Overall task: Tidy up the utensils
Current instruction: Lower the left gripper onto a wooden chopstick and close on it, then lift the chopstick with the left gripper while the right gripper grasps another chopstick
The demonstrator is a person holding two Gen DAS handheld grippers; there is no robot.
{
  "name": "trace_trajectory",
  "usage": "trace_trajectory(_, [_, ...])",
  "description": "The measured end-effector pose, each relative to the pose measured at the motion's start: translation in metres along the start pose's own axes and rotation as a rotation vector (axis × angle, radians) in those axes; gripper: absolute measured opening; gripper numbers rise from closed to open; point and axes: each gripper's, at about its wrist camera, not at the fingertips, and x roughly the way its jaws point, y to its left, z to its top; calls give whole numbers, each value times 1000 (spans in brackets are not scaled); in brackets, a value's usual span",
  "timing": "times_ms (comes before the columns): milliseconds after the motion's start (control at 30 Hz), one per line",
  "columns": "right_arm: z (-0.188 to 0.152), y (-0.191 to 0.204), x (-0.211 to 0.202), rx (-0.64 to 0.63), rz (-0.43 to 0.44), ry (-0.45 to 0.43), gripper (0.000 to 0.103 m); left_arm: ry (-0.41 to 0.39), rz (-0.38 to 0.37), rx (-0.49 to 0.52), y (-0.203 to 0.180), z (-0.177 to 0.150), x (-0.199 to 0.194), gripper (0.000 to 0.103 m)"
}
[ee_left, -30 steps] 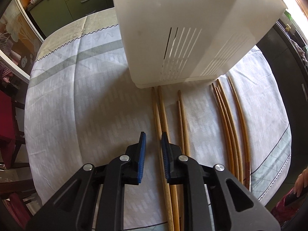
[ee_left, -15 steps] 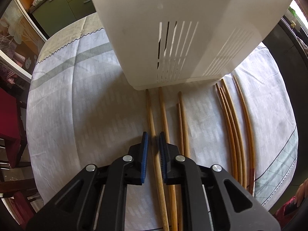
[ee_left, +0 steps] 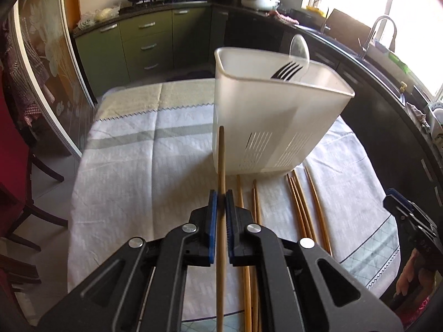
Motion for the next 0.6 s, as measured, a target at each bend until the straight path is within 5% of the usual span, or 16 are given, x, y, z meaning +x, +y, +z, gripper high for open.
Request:
trace_trajectory(200, [10, 17, 35, -47, -13, 118, 44, -55, -10, 16, 4, -14, -33, 1])
trace_trajectory(467, [9, 34, 47, -63, 25, 180, 44, 242, -32, -19, 18, -14, 48, 4])
trace_trajectory(600, [4, 36, 44, -74, 21, 189, 47, 319, 9, -42, 22, -8, 90, 6])
